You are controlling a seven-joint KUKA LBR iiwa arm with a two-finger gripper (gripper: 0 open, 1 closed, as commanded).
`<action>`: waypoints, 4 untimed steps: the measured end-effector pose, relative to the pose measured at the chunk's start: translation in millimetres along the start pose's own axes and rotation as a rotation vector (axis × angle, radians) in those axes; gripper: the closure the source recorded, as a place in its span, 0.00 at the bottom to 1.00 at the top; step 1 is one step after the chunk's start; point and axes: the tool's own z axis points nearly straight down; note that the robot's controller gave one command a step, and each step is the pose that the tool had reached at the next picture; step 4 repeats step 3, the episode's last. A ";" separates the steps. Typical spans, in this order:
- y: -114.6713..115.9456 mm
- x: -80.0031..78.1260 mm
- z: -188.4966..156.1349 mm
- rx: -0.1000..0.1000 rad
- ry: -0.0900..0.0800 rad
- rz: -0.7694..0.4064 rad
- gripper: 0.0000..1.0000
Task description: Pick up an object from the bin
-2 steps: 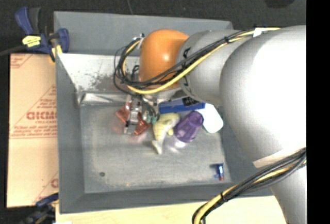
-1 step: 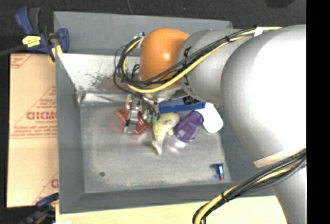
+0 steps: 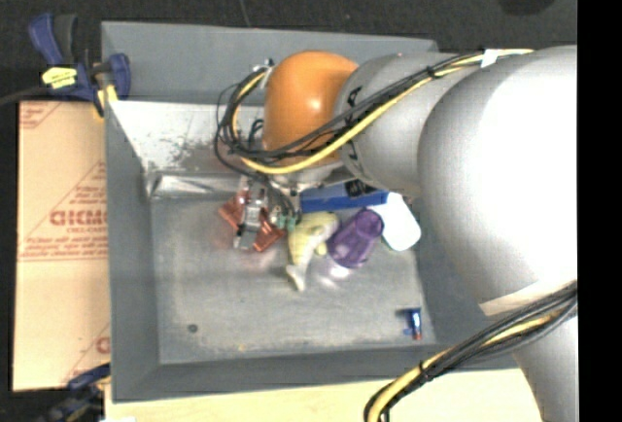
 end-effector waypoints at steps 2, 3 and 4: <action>0.0 -0.6 -21.7 0.000 0.000 0.001 1.00; -0.7 0.8 -46.0 0.003 0.009 0.002 1.00; -0.7 0.8 -46.0 0.003 0.009 0.002 1.00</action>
Offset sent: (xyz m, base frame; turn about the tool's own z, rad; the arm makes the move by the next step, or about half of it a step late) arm -0.0008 -0.0001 0.0089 0.0007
